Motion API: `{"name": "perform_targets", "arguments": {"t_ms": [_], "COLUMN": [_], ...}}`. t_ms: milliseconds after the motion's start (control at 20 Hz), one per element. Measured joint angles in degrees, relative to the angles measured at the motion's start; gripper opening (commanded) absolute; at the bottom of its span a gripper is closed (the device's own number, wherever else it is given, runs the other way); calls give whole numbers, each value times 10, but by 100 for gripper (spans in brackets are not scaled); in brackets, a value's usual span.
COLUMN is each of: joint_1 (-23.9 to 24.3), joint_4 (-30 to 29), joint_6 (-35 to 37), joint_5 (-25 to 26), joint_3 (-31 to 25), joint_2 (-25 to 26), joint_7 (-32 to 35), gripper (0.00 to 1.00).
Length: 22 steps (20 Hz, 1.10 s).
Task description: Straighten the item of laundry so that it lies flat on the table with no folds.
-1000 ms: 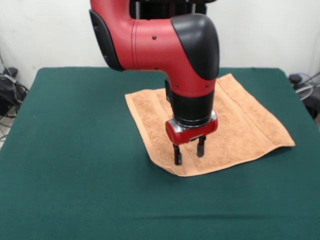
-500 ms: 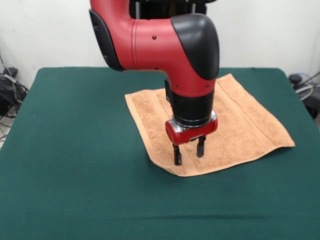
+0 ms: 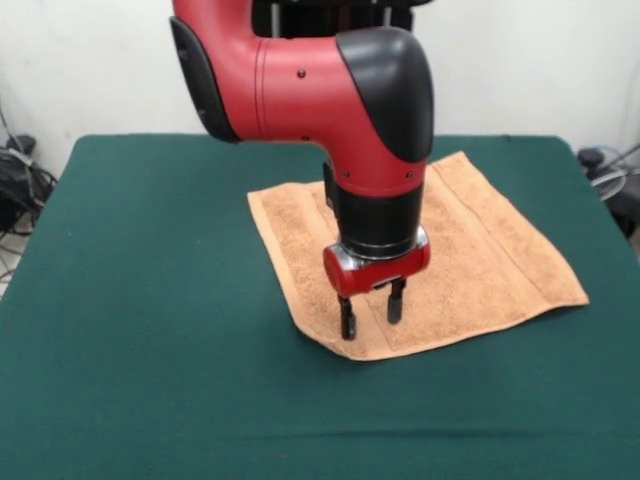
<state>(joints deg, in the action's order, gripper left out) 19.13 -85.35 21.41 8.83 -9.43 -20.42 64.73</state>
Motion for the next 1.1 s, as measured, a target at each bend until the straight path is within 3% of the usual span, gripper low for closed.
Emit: {"name": "perform_targets", "arguments": {"t_ms": [1100], "joint_1": [2], "joint_4": [30], "joint_6": [0], "joint_5": [2], "joint_3": [34], "joint_2": [-47], "joint_7": [0], "gripper": [100]}}
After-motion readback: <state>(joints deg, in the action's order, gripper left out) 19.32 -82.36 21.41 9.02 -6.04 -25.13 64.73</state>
